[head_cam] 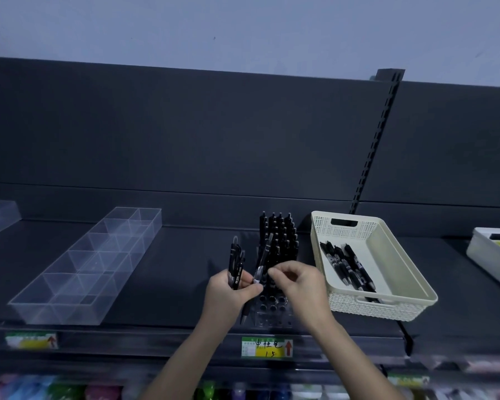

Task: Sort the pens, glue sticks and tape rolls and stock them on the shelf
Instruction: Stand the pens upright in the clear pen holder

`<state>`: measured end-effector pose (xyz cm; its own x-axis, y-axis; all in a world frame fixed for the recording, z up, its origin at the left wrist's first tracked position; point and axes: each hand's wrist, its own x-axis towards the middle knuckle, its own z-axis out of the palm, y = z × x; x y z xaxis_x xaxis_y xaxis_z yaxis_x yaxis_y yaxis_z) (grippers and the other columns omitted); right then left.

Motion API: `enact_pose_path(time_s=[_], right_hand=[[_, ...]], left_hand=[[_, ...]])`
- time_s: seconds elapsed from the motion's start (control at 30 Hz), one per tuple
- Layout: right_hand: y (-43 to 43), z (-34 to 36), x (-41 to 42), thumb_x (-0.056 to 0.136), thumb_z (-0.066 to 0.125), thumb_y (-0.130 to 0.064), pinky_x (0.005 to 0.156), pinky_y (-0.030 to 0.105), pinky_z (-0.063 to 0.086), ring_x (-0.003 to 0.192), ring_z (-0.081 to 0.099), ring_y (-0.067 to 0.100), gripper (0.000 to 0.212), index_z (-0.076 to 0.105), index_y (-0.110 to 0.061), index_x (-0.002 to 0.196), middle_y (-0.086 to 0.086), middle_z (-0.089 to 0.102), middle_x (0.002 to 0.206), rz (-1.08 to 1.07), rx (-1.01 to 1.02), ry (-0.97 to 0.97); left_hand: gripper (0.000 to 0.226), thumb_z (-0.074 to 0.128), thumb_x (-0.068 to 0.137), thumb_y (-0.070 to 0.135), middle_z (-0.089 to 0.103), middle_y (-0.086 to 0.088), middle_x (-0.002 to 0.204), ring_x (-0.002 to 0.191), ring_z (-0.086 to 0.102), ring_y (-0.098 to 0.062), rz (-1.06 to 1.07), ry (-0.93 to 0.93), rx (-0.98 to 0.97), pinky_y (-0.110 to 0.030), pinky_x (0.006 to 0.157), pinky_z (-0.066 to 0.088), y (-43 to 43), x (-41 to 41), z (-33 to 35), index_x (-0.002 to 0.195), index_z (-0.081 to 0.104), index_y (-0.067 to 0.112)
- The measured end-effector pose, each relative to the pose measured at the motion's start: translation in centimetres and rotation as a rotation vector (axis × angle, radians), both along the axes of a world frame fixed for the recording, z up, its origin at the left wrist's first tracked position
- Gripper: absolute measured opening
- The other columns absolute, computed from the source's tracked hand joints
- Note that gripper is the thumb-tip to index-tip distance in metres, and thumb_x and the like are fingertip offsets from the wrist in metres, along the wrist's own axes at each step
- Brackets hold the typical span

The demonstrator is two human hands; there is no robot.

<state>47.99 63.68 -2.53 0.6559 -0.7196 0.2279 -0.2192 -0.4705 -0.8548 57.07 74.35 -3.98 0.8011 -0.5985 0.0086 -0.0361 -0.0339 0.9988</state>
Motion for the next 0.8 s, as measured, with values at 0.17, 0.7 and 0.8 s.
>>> enact_pose_path(time_s=[0.17,0.7,0.8], right_hand=[[0.0,0.6,0.0,0.084,0.065,-0.014,0.048,0.016,0.036,0.046,0.041,0.003,0.031,0.054,-0.014,0.055,-0.003,0.05,0.053,0.094,0.222,-0.005],[-3.1,-2.7,0.1,0.094,0.051,-0.021,0.066,0.027,0.046,0.072,0.061,0.021,0.019,0.06,-0.007,0.104,0.007,0.068,0.082,-0.054,-0.252,0.262],[-3.0,-2.8,0.3,0.094,0.051,-0.022,0.071,0.027,0.047,0.082,0.065,0.023,0.023,0.061,-0.008,0.11,0.01,0.071,0.092,-0.065,-0.296,0.265]], left_hand=[[0.017,0.074,0.074,0.001,0.053,0.007,0.053,0.038,0.047,0.003,-0.092,-0.042,0.016,-0.009,0.043,0.038,-0.4,-1.2,0.3,0.071,0.059,0.009],[0.018,0.045,0.095,0.011,0.055,0.002,0.067,0.055,0.046,-0.009,-0.24,-0.064,0.255,-0.019,0.061,0.041,1.1,0.5,-0.9,0.088,0.06,0.004],[0.018,0.044,0.097,0.012,0.062,-0.002,0.074,0.057,0.051,-0.011,-0.276,-0.001,0.165,-0.021,0.056,0.043,1.4,0.2,-0.7,0.105,0.058,0.018]])
